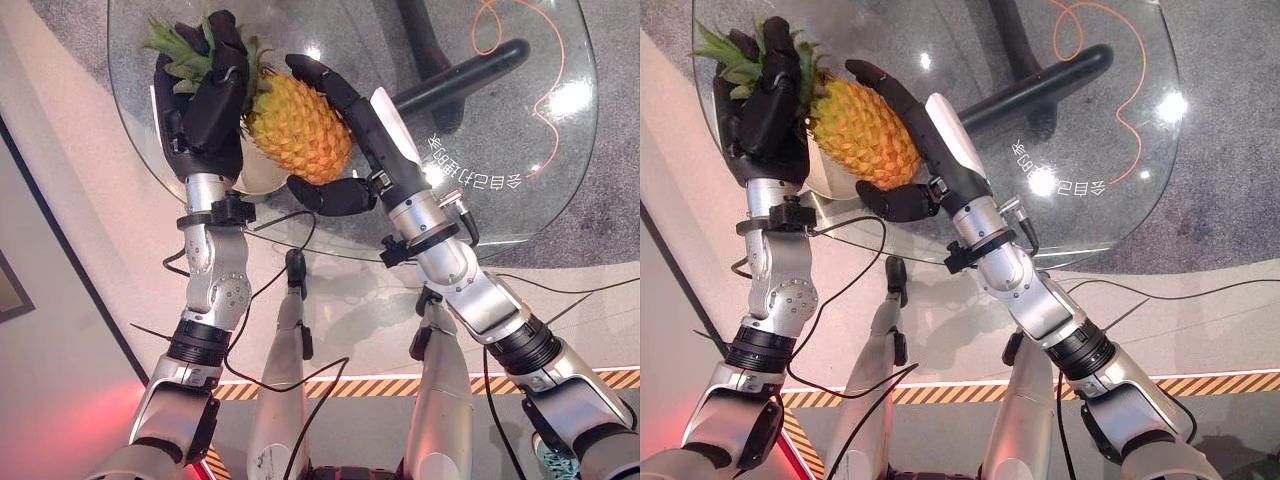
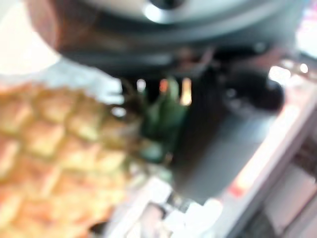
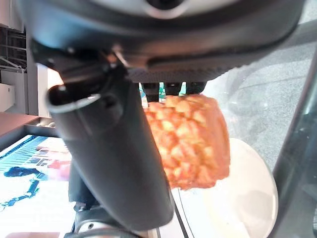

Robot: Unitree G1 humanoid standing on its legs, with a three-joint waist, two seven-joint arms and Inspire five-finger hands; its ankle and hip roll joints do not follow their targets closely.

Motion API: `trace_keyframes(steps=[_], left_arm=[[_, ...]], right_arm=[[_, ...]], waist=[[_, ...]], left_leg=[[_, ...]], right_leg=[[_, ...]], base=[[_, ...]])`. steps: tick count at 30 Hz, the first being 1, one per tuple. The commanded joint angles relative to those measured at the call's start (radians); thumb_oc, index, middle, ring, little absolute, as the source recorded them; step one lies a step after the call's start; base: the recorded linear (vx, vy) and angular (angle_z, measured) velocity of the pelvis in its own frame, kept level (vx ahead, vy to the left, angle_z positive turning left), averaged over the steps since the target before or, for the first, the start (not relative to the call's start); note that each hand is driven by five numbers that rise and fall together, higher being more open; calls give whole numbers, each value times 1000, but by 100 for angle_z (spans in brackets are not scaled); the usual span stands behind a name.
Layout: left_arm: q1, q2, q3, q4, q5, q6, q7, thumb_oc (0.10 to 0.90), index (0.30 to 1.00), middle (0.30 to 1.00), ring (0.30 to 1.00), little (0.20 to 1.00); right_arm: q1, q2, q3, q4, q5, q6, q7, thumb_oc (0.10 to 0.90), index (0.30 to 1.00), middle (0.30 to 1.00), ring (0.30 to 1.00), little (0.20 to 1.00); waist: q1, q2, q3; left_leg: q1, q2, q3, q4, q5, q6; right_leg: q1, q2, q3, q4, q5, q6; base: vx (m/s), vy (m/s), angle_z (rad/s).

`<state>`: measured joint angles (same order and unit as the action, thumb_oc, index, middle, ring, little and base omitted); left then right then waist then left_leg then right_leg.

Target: Pick up the fruit to the plate

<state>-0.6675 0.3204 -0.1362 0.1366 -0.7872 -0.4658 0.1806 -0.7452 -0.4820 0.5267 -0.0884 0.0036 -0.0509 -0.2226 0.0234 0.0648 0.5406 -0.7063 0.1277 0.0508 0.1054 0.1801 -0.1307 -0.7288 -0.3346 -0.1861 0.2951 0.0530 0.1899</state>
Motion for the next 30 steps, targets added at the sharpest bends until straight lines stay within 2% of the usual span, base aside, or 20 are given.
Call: trace_keyframes(steps=[1, 17, 30], left_arm=[[-123, 36, 6, -139, 95, -137, 1, 100, 300, 300, 300, 200], [-130, 35, 18, -125, 149, -163, 86, 100, 300, 300, 300, 200], [-135, 36, 34, -109, 235, -209, 178, 100, 300, 300, 300, 200]], right_arm=[[-149, 64, -56, -123, 17, -113, -28, 800, 900, 900, 900, 900], [-153, 70, -57, -124, 19, -105, -34, 800, 900, 900, 900, 900], [-152, 73, -65, -131, 24, -113, -28, 800, 900, 900, 900, 900]], waist=[[20, -2, -21], [20, -7, -21], [22, -11, -21]], left_leg=[[50, 22, 6, 11, -32, 4], [55, 22, 6, 5, -30, 2], [53, 24, 5, 2, -30, 0]], right_leg=[[40, 7, -6, -88, 78, 10], [47, 11, -6, -92, 77, 9], [47, 11, -9, -94, 76, 9]], base=[[0, 0, 0], [0, 0, 0], [0, 0, 0]])
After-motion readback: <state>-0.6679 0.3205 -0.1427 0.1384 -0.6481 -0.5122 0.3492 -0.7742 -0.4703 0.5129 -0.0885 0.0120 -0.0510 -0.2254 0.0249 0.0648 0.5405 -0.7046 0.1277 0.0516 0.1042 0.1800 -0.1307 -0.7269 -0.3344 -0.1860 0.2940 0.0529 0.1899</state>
